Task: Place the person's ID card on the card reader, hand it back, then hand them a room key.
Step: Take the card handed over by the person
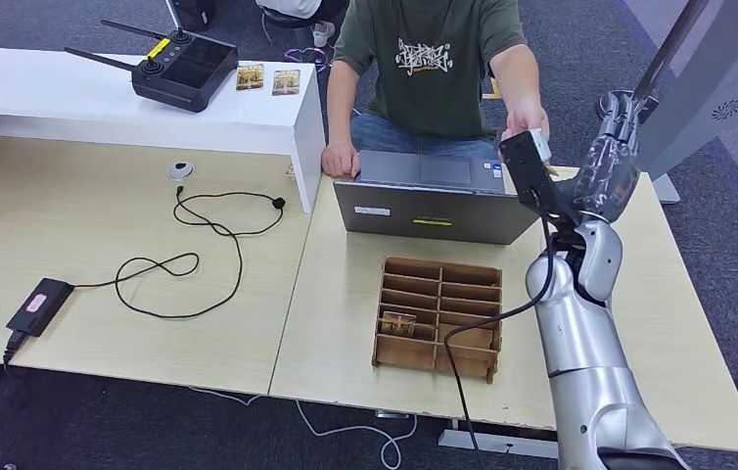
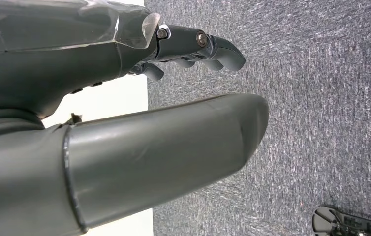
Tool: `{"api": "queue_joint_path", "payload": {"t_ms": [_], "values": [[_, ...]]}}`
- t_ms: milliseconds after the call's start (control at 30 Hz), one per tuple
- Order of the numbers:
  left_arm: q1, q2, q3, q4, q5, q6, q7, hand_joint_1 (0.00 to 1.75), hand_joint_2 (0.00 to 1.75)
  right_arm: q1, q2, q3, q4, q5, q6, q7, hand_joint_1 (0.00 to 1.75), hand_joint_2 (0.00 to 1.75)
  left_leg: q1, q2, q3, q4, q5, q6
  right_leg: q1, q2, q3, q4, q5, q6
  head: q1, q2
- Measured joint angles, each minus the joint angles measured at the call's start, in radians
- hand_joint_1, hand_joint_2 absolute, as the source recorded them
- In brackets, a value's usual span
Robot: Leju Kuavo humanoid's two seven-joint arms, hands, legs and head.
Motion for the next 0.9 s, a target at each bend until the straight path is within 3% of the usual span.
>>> {"api": "queue_joint_path", "payload": {"t_ms": [100, 133, 533, 900], "values": [[0.0, 0.0, 0.0, 0.0, 0.001, 0.0, 0.0, 0.0, 0.0, 0.001, 0.0, 0.0, -0.002, -0.002, 0.002, -0.004, 1.53, 1.75, 0.0, 0.0, 0.0, 0.0, 0.0, 0.0, 0.0, 0.0, 0.0, 0.0, 0.0, 0.0, 0.0, 0.0], [0.0, 0.0, 0.0, 0.0, 0.001, 0.0, 0.0, 0.0, 0.0, 0.001, 0.0, 0.0, -0.003, -0.002, 0.003, -0.006, 1.6, 1.75, 0.0, 0.0, 0.0, 0.0, 0.0, 0.0, 0.0, 0.0, 0.0, 0.0, 0.0, 0.0, 0.0, 0.0], [0.001, 0.0, 0.0, 0.0, 0.001, 0.0, -0.007, 0.0, 0.0, 0.003, 0.0, 0.0, -0.003, -0.003, 0.004, -0.009, 1.59, 1.75, 0.0, 0.0, 0.0, 0.0, 0.0, 0.0, 0.0, 0.0, 0.0, 0.0, 0.0, 0.0, 0.0, 0.0], [0.002, 0.0, 0.0, 0.0, 0.001, -0.001, -0.008, 0.0, 0.0, 0.003, -0.002, 0.0, -0.002, -0.015, 0.001, -0.02, 1.34, 1.75, 0.0, 0.0, 0.0, 0.0, 0.0, 0.0, 0.0, 0.0, 0.0, 0.0, 0.0, 0.0, 0.0, 0.0]]}}
